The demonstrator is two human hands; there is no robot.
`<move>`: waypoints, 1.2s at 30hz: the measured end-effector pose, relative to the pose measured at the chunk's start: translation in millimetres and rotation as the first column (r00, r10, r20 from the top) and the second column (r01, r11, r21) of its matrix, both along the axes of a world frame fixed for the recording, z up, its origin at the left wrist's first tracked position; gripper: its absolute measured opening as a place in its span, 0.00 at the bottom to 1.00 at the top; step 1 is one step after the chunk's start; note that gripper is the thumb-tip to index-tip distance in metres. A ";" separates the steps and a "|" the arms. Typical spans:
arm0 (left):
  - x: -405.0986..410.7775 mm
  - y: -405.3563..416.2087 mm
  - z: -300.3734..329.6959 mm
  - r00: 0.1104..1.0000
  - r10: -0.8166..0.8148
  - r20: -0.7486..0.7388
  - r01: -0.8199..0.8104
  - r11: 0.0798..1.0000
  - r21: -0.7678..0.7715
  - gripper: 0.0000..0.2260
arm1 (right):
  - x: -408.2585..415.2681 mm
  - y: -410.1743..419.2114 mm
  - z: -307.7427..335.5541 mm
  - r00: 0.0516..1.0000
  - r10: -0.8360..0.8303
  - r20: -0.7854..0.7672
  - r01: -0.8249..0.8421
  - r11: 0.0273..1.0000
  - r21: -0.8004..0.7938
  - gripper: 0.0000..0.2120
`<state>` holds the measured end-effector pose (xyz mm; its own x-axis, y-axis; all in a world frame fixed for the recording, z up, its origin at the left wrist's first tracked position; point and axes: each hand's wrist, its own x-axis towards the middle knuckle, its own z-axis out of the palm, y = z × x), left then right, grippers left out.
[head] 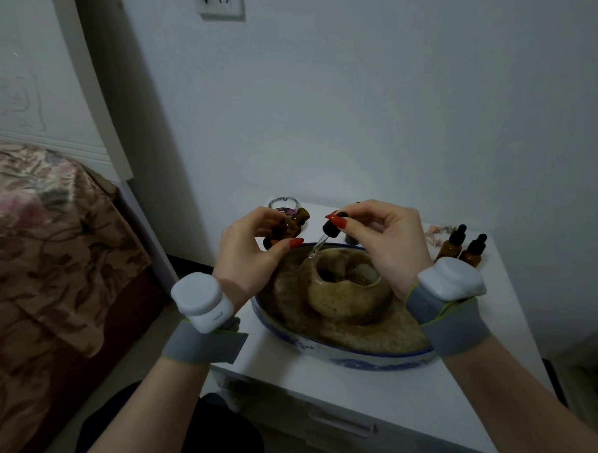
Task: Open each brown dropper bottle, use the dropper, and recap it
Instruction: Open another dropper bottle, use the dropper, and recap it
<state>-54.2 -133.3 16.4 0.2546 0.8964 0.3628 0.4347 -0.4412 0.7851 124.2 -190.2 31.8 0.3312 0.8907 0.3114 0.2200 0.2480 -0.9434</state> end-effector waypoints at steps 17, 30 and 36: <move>-0.3 0.7 -0.6 1.000 0.010 0.004 -0.010 1.000 0.016 0.15 | 0.5 -0.4 1.0 1.000 -0.011 -0.020 0.011 1.000 0.028 0.04; -0.5 0.8 0.2 1.000 0.000 0.012 0.000 1.000 0.003 0.15 | 0.1 0.5 -0.4 0.999 -0.036 -0.027 0.037 0.999 0.034 0.05; -1.0 1.0 -0.7 1.000 -0.005 0.000 0.005 1.000 0.001 0.16 | 0.4 0.3 -0.4 0.999 -0.045 -0.011 0.046 0.999 0.030 0.06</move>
<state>-55.2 -132.4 15.7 0.2592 0.8947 0.3638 0.4323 -0.4443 0.7847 124.6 -189.9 31.5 0.3743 0.8650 0.3343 0.2223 0.2662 -0.9379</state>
